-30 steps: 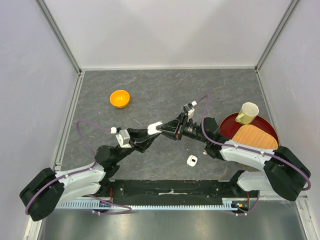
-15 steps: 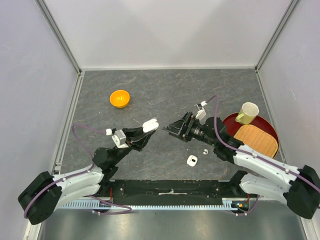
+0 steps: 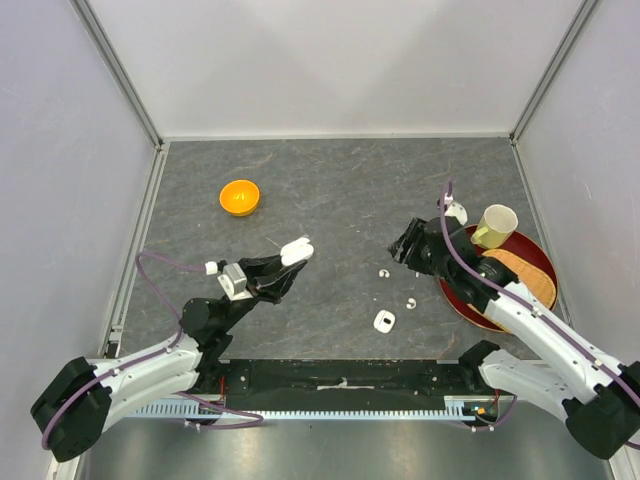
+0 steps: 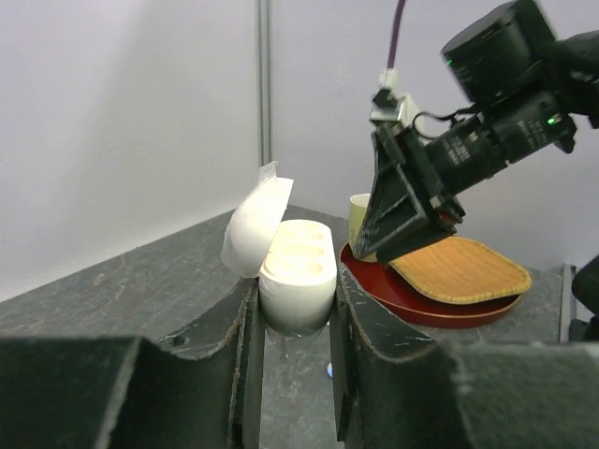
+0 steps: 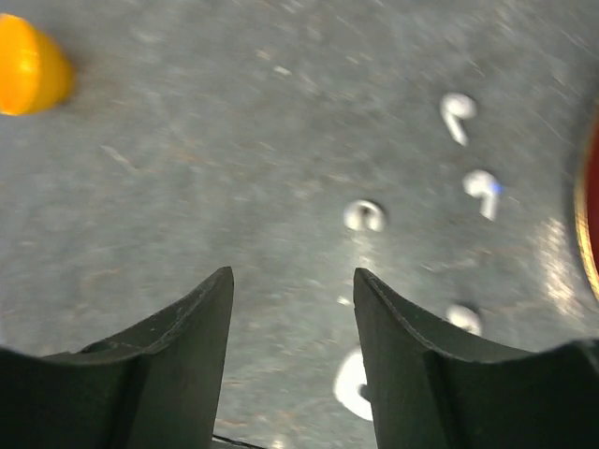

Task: Insert the wireless bluetooth earbuds into the charging case
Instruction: Pick up the earbud from the center of the board.

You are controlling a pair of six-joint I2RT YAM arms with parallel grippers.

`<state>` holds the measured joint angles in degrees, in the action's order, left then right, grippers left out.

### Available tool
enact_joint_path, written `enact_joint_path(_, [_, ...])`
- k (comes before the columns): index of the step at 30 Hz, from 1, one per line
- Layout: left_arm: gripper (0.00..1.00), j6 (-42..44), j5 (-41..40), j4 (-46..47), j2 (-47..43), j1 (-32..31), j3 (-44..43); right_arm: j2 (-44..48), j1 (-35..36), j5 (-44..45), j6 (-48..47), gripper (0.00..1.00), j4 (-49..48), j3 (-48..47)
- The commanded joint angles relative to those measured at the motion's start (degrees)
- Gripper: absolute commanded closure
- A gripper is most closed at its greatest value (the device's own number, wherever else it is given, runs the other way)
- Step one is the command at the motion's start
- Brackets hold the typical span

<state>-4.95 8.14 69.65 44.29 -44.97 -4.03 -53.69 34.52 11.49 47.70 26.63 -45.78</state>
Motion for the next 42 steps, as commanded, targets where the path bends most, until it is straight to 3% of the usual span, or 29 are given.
enact_joint_path(1, [0.98, 2.4, 3.45, -1.79, -0.43, 0.15, -3.17, -0.8, -2.44, 0.47, -1.3, 0.4, 6.94, 5.25])
enact_joint_path(12, [0.98, 1.35, 9.08, -0.92, 2.99, 0.41, -5.37, 6.93, -7.36, -4.54, 5.03, 0.54, 5.8, 20.19])
enact_joint_path(18, [0.98, -0.75, 11.01, 3.73, 6.32, 1.9, -3.8, 8.52, -9.47, -5.68, 4.94, 0.55, 5.54, 22.57])
enact_joint_path(26, [0.98, -13.05, 20.15, 20.95, 10.81, 11.83, 0.08, 7.99, -11.4, -10.33, 3.8, 0.56, 1.76, 24.77])
enact_joint_path(42, [0.98, -15.7, 23.41, 21.93, 10.81, 13.51, -0.01, 4.56, -13.43, -14.12, 2.66, 0.62, -4.57, 27.41])
